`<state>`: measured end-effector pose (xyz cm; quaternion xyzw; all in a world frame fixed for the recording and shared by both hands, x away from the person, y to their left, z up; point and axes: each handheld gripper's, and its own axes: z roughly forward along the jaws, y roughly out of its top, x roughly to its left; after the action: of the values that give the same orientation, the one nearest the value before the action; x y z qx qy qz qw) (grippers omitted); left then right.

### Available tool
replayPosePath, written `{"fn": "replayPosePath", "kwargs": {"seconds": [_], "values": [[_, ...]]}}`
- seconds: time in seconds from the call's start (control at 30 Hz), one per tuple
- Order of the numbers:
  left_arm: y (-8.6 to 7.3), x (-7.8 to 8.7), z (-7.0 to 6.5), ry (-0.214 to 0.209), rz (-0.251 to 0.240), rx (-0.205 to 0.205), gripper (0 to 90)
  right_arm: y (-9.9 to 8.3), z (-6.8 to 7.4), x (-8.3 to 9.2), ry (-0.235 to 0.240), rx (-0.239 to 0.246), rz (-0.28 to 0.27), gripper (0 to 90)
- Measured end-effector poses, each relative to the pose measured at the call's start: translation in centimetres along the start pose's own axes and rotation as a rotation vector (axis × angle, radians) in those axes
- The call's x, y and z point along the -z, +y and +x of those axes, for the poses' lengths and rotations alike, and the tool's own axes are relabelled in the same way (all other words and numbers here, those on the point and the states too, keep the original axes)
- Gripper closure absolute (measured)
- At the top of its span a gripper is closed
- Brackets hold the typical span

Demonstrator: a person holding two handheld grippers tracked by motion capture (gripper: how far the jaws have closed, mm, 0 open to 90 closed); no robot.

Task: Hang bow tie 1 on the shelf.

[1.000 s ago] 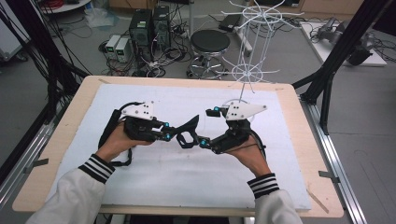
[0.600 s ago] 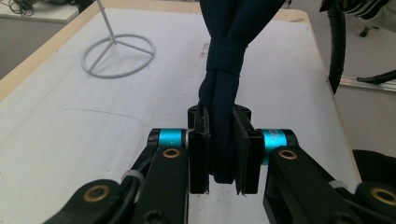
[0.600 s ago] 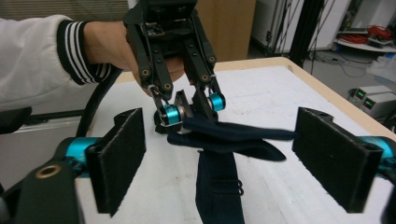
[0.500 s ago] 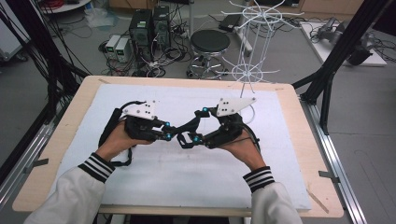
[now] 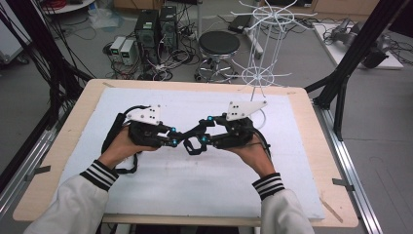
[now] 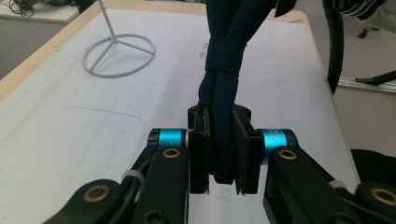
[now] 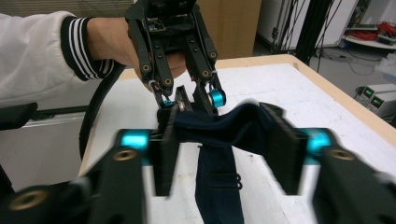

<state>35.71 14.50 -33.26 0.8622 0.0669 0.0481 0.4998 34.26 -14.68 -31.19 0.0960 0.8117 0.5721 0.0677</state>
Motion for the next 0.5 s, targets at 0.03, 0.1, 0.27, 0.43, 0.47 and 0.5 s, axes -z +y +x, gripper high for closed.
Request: {"fn": "replayPosePath", "kwargs": {"seconds": [0.03, 0.1, 0.27, 0.43, 0.47, 0.5], "values": [[-0.04, 0.03, 0.05, 0.002, -0.002, -0.003, 78.1, 0.02, 0.02, 0.02, 0.004, 0.009, -0.002, 64.6], [-0.09, 0.08, 0.03, 0.0, -0.002, 0.002, 78.1, 0.05, 0.13, 0.06, 0.011, 0.028, -0.006, 73.0], [-0.31, 0.13, 0.03, 0.002, -0.002, 0.005, 76.5, -0.04, 0.21, -0.1, 0.01, 0.054, -0.001, 78.1], [-0.58, 0.24, -0.07, 0.059, -0.034, 0.01, 56.4, 0.02, 0.3, -0.07, -0.001, 0.063, -0.005, 78.7], [-0.59, 0.17, -0.09, 0.07, -0.031, 0.032, 44.7, 0.02, 0.28, -0.04, -0.004, 0.062, -0.006, 78.7], [-0.62, 0.1, -0.06, 0.07, -0.028, 0.045, 32.0, 0.02, 0.26, -0.01, -0.006, 0.056, -0.009, 78.7]]}}
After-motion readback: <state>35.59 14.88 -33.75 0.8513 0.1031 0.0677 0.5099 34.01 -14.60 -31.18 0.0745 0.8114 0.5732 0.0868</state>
